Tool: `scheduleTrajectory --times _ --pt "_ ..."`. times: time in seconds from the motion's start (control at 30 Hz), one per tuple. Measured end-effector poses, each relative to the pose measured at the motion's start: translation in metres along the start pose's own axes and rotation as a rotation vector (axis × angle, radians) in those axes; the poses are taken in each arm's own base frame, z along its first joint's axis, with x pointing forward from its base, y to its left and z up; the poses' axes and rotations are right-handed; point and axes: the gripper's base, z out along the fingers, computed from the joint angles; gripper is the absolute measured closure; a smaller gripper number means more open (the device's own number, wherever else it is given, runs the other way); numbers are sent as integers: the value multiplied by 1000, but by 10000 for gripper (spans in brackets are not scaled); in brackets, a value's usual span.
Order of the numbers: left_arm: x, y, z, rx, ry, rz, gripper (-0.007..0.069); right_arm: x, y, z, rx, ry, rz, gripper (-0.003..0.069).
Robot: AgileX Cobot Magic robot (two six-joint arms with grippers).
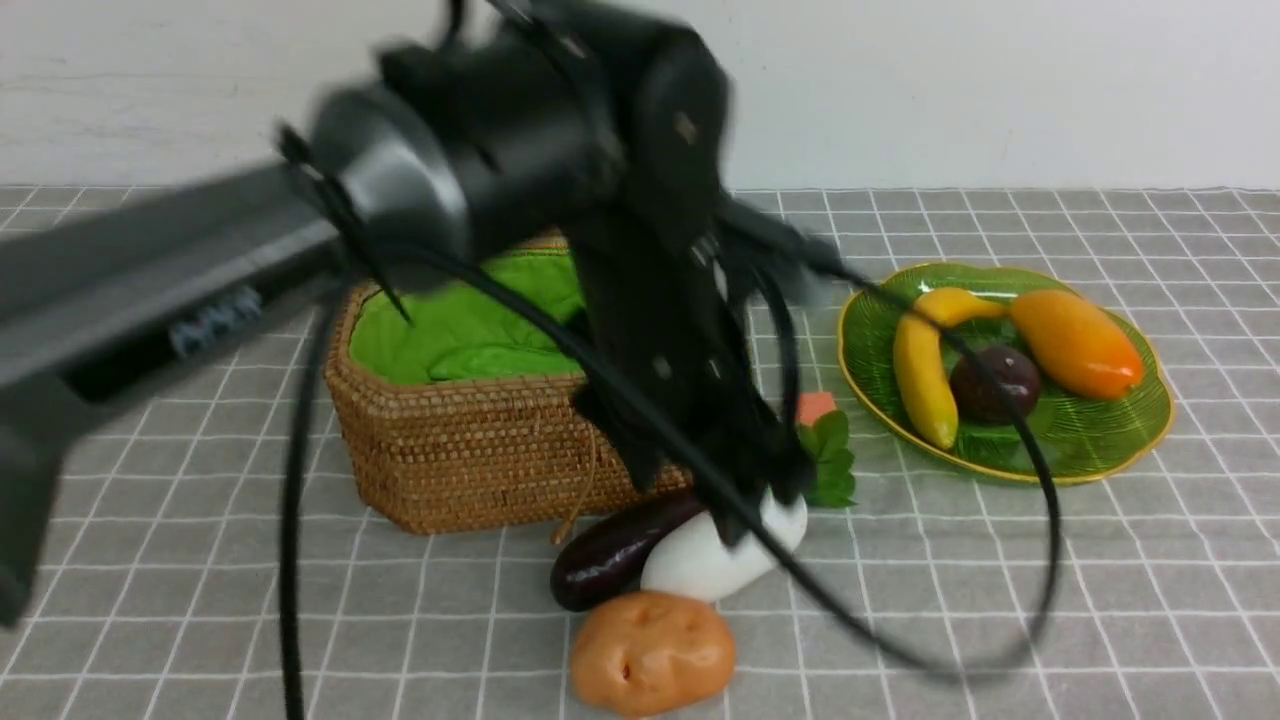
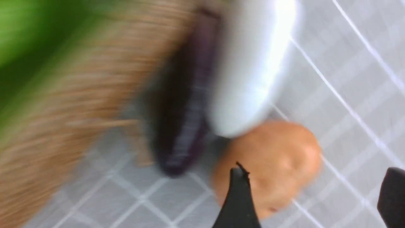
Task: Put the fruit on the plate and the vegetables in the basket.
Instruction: Grab a potato with your left arm and place it in the basket on the left
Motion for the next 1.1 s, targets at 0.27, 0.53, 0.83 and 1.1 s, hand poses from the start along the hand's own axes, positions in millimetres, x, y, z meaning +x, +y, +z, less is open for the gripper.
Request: scheduleTrajectory --times 0.27,0.53,0.83,1.1 --pt "27 -10 38 2 150 58 84 0 0 0 0 0 0 522" --pt "27 -12 41 28 122 174 53 0 0 0 0 0 0 511" --pt "56 -20 -16 71 47 229 23 0 0 0 0 0 0 502" --pt "90 -19 4 74 64 496 53 0 0 0 0 0 0 498"
